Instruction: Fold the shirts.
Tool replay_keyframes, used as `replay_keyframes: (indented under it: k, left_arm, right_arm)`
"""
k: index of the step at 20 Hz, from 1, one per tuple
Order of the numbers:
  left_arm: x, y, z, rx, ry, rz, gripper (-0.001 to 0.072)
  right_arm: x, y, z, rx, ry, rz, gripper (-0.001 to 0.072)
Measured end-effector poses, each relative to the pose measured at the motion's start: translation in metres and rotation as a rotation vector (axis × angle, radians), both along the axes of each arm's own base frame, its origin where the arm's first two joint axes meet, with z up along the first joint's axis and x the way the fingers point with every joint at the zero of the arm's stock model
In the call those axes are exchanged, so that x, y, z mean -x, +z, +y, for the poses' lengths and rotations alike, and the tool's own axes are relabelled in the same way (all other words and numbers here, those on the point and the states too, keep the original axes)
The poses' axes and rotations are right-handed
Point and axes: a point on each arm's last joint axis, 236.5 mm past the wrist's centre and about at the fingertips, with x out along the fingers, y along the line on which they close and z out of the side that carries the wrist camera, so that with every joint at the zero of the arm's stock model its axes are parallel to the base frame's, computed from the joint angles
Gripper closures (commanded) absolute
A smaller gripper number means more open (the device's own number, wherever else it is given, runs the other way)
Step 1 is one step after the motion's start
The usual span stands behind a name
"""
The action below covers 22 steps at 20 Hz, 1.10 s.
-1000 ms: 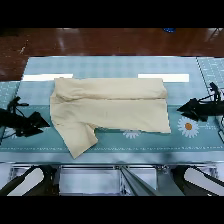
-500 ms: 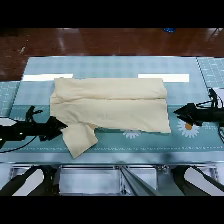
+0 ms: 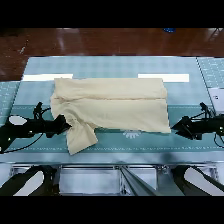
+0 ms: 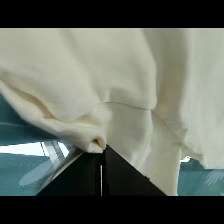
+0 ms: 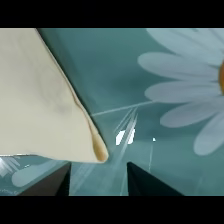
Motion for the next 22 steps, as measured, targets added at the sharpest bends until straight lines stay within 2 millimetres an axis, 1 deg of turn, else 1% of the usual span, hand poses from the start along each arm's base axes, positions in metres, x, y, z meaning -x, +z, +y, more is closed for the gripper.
replay_keyframes:
  k: [2,3,5,6,7,8,9,11,13,16,17,19,20,22]
  left_arm:
    - [0.001,0.000,-0.002,0.004,-0.006,0.001,0.0686]
    - [0.001,0.001,-0.002,0.005,-0.008,0.001,0.0686]
    - [0.001,0.001,-0.003,0.007,-0.009,0.002,0.0686]
    - [0.001,0.001,-0.003,0.007,-0.010,0.002,0.0686]
    - [0.001,0.001,-0.003,0.007,-0.010,0.002,0.0686]
    - [0.001,0.001,-0.003,0.007,-0.011,0.000,0.0686]
    - [-0.001,0.003,-0.003,0.004,-0.020,-0.009,0.0686]
    - [-0.009,0.010,0.000,-0.009,-0.045,-0.048,0.0686]
    - [-0.025,0.025,0.007,-0.020,-0.064,-0.097,0.0686]
    - [-0.057,0.062,0.021,-0.038,-0.076,-0.198,0.0686]
    - [-0.070,0.078,0.025,-0.044,-0.084,-0.235,0.0686]
    - [-0.096,0.104,0.032,-0.063,-0.091,-0.303,0.0686]
    - [-0.107,0.112,0.033,-0.063,-0.103,-0.317,0.0686]
    - [-0.134,0.123,0.034,-0.067,-0.126,-0.340,0.0686]
  right_arm:
    - [0.005,-0.005,0.010,-0.021,0.025,0.032,0.0304]
    - [0.005,-0.009,0.016,-0.028,0.037,0.038,0.0304]
    - [-0.004,-0.014,0.031,-0.062,0.036,0.036,0.0306]
    - [-0.013,-0.015,0.039,-0.083,0.021,0.026,0.0313]
    - [-0.022,-0.017,0.045,-0.092,0.011,0.013,0.0406]
    - [-0.033,-0.019,0.047,-0.085,0.004,-0.012,0.0613]
    - [-0.045,-0.022,0.046,-0.065,0.008,-0.045,0.0674]
    - [-0.064,-0.015,0.048,-0.048,0.047,-0.103,0.0687]
    - [-0.082,0.005,0.055,-0.074,0.101,-0.159,0.0695]
    - [-0.108,0.036,0.056,-0.074,0.163,-0.243,0.0695]
    - [-0.118,0.046,0.054,-0.067,0.178,-0.274,0.0696]
    - [-0.139,0.065,0.051,-0.052,0.197,-0.333,0.0695]
    - [-0.149,0.072,0.048,-0.045,0.201,-0.355,0.0695]
    - [-0.169,0.081,0.043,-0.035,0.200,-0.383,0.0696]
